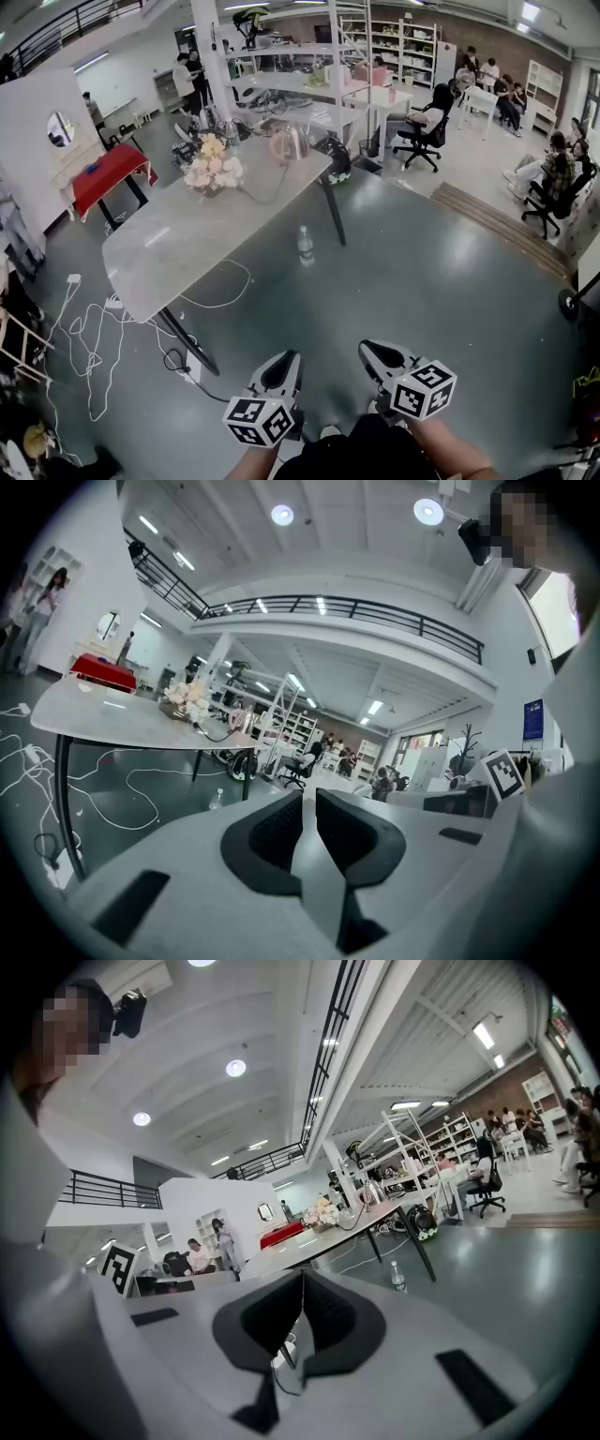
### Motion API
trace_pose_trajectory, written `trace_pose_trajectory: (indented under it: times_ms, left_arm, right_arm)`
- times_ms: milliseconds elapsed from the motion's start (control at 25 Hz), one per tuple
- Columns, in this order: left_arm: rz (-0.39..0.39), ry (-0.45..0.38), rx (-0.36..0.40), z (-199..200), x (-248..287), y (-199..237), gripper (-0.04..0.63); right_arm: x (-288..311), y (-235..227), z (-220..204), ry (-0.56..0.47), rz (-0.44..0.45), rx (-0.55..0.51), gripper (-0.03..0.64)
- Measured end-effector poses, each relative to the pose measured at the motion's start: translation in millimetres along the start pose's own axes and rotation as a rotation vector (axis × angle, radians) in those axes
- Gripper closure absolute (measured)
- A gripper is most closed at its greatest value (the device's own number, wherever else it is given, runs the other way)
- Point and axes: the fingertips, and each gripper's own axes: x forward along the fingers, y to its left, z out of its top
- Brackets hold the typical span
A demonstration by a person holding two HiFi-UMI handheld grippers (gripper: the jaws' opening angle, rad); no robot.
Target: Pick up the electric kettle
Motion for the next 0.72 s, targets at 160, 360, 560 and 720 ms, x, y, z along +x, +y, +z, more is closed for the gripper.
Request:
trace_pose_trajectory:
  times_ms: [160, 360, 560, 720]
  left_arm:
    - [-0.009, 0.004, 0.005, 0, -3, 7, 0.551]
    - [-0.012, 0.022, -0.011, -4, 2, 18, 0.551]
    - [-0.021, 0.031, -0.02, 1, 21, 29, 0.551]
    - [-0.028, 0.036, -0.014, 12, 43, 44, 0.551]
  right_arm:
    - [3, 2, -1, -0.008, -0.005, 0.018, 0.609]
    - [11, -2, 0, 0.004, -0.025, 0.013, 0.609]
    - [27, -17, 5, 0.01, -0.046, 0.025, 0.609]
    - [53, -27, 14, 0.011, -0.044, 0.027, 0.609]
